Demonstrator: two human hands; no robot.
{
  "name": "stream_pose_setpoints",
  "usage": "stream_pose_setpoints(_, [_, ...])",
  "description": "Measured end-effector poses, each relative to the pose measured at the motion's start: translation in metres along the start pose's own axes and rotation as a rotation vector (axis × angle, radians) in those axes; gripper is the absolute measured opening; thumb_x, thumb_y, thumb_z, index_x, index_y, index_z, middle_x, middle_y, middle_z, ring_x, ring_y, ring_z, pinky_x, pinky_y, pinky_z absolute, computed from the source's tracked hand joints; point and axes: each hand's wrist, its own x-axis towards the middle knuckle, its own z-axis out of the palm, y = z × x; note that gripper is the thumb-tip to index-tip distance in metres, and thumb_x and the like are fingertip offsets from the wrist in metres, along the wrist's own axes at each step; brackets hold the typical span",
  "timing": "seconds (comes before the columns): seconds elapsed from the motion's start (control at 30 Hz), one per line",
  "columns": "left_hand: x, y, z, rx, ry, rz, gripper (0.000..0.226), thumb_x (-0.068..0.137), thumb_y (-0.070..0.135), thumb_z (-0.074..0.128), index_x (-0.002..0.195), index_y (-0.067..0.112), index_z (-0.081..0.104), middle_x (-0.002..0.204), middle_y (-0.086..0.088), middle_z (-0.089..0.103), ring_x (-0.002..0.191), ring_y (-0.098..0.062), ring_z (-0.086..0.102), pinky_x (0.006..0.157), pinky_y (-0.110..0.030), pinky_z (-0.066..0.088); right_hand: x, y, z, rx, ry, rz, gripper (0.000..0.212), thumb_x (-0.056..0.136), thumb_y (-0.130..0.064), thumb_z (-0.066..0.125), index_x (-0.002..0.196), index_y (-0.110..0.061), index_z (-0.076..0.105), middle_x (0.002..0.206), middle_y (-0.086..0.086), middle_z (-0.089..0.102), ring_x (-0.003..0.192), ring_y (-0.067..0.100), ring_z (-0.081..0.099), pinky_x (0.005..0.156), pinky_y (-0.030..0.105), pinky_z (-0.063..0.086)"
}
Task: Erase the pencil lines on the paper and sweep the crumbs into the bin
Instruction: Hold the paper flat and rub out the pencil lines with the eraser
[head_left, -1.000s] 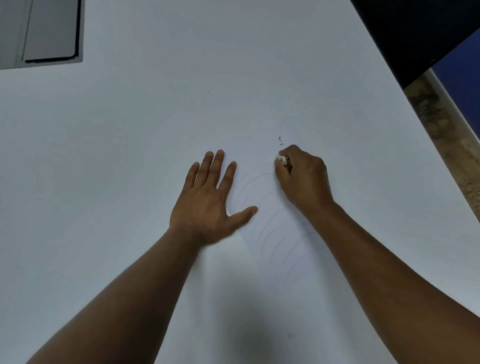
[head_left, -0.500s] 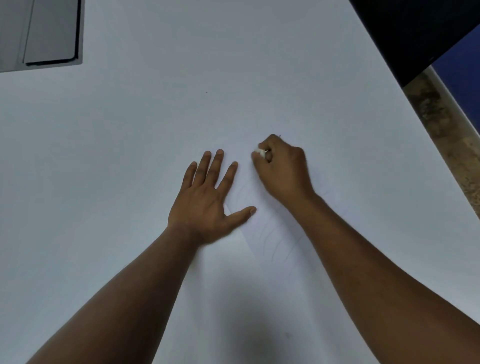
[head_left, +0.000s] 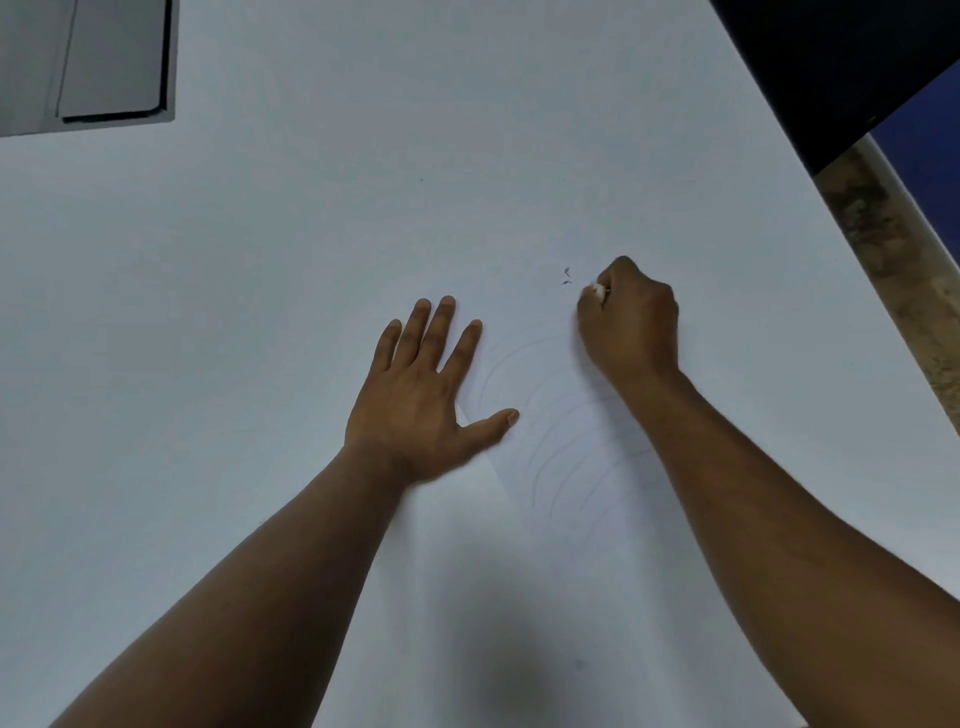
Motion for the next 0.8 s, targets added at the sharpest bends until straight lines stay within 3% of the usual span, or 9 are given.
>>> stream_pose_setpoints(0.1, [0.000, 0.000, 0.001, -0.001, 0.007, 0.006, 0.100, 0.087, 0.089, 0.018, 0.166, 0.029, 0.005, 0.173, -0.001, -0.012, 0.158, -0.020, -0.019, 0.129, -0.045, -0.006, -0.016, -0.030, 0.013, 0.087, -0.022, -0.069, 0.014, 0.089, -0.020, 0.057, 0.089, -0.006, 0.061, 0.076, 0.015, 0.068, 0.071, 0.036, 0.064, 0.064, 0.035, 0.047])
stream_pose_setpoints(0.2, [0.001, -0.001, 0.001, -0.001, 0.018, 0.018, 0.102, 0.085, 0.091, 0.011, 0.166, 0.029, 0.005, 0.174, -0.003, -0.008, 0.159, -0.022, -0.014, 0.129, -0.045, -0.004, -0.040, -0.061, 0.030, 0.117, -0.137, -0.197, 0.015, 0.092, -0.024, 0.058, 0.091, -0.009, 0.059, 0.074, 0.009, 0.067, 0.069, 0.032, 0.063, 0.061, 0.034, 0.046])
stream_pose_setpoints(0.27, [0.001, -0.001, 0.001, 0.001, 0.023, 0.014, 0.102, 0.086, 0.091, 0.013, 0.166, 0.029, 0.006, 0.174, -0.004, -0.007, 0.159, -0.023, -0.014, 0.129, -0.044, -0.005, -0.042, -0.061, 0.033, 0.063, -0.125, -0.250, 0.017, 0.094, -0.025, 0.056, 0.092, -0.009, 0.058, 0.075, 0.009, 0.066, 0.068, 0.033, 0.063, 0.059, 0.033, 0.044])
stream_pose_setpoints(0.4, [0.000, 0.000, 0.001, -0.007, 0.012, 0.002, 0.101, 0.087, 0.088, 0.021, 0.166, 0.028, 0.007, 0.173, -0.003, -0.011, 0.158, -0.021, -0.018, 0.129, -0.044, -0.006, -0.018, -0.023, 0.015, -0.081, -0.023, -0.138, 0.018, 0.093, -0.023, 0.052, 0.093, -0.006, 0.058, 0.078, 0.019, 0.066, 0.072, 0.041, 0.063, 0.061, 0.036, 0.044])
stream_pose_setpoints(0.53, [0.000, -0.001, 0.001, -0.011, 0.017, 0.005, 0.100, 0.088, 0.088, 0.021, 0.166, 0.027, 0.007, 0.173, -0.003, -0.011, 0.158, -0.021, -0.019, 0.129, -0.044, -0.006, -0.006, -0.013, 0.006, -0.031, 0.002, -0.046, 0.015, 0.092, -0.020, 0.051, 0.088, -0.006, 0.056, 0.075, 0.016, 0.065, 0.070, 0.039, 0.062, 0.061, 0.035, 0.044])
stream_pose_setpoints(0.8, [0.000, -0.001, 0.002, -0.002, 0.020, 0.014, 0.101, 0.087, 0.088, 0.017, 0.166, 0.027, 0.007, 0.174, -0.005, -0.008, 0.159, -0.023, -0.015, 0.129, -0.047, -0.002, -0.044, -0.056, 0.029, -0.026, -0.140, -0.273, 0.020, 0.098, -0.029, 0.051, 0.096, -0.011, 0.057, 0.077, 0.008, 0.066, 0.069, 0.031, 0.063, 0.058, 0.031, 0.041])
